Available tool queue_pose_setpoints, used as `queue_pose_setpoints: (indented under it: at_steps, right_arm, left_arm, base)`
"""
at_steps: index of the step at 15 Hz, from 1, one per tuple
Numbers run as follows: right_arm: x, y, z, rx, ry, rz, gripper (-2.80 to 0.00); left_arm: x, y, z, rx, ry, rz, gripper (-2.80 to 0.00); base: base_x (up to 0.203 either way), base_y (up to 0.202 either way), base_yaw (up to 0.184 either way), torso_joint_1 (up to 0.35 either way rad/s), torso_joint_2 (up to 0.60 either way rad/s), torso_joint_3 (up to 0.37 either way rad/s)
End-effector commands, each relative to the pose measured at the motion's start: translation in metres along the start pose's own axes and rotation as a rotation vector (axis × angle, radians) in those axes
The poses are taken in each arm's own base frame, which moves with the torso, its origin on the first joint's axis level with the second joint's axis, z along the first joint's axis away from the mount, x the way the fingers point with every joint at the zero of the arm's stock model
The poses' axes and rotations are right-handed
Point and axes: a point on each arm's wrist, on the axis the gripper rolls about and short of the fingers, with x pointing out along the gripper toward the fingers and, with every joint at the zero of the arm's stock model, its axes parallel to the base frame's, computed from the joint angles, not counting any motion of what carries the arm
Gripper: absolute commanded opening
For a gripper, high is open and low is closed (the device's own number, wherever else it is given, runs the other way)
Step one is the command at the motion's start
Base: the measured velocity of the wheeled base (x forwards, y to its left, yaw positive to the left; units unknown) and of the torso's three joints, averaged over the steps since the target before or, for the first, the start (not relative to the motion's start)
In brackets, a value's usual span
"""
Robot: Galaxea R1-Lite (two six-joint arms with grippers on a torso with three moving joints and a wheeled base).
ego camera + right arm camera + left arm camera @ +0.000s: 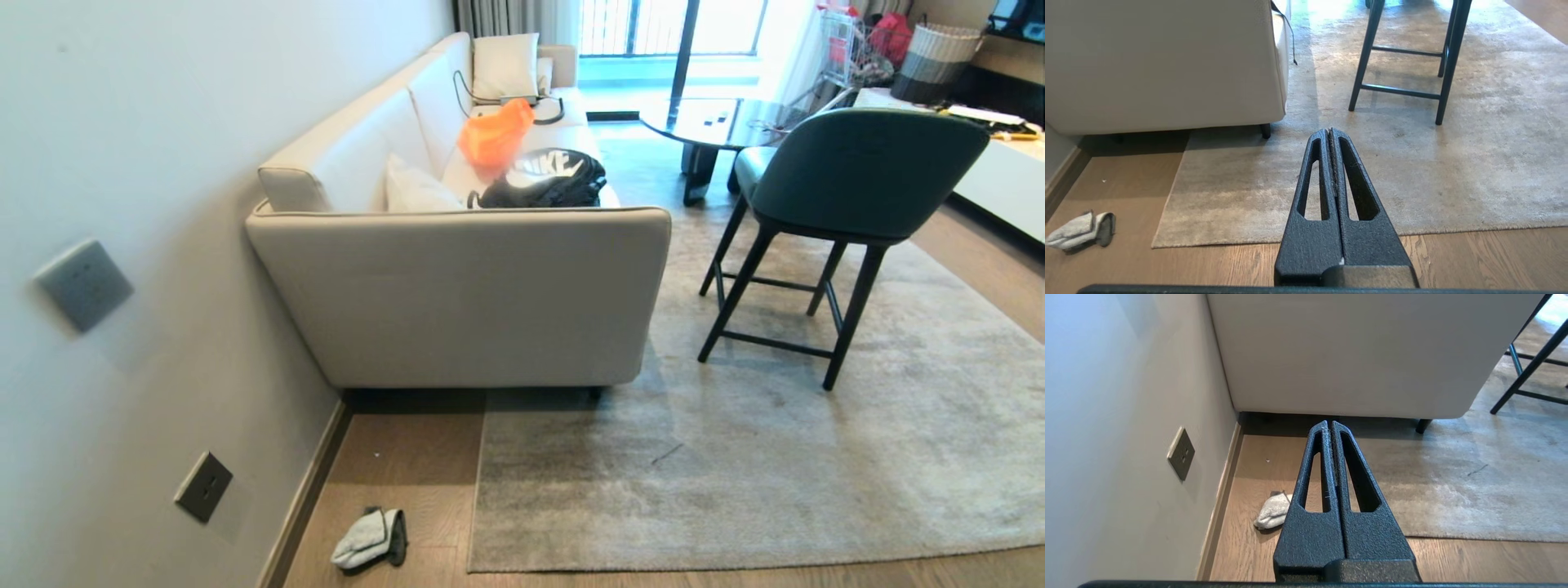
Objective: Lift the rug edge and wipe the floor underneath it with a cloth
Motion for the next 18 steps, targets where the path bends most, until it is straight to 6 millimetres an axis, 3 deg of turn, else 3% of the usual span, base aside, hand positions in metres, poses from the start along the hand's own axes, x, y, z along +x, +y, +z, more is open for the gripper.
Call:
queue_pose_setpoints:
  at_steps: [1,18]
  right_arm:
    - [0.0001,0.0000,0.0001,-0.001,0.001,0.000,-2.80]
    - [0.0001,0.0000,0.0001,0.001,0.001,0.000,-2.80]
  left_arm:
    - [0.0000,0.0000,0.0001,-0.001,-0.001,0.000,-2.80]
    - [0.0000,0.0000,0.0000,-0.001,-0.001,-0.001,-2.80]
  base:
    - [0.000,0.000,0.000,0.025,-0.42,-0.404]
    - [0.000,0.000,0.000,0.119,-0.49,-0.373]
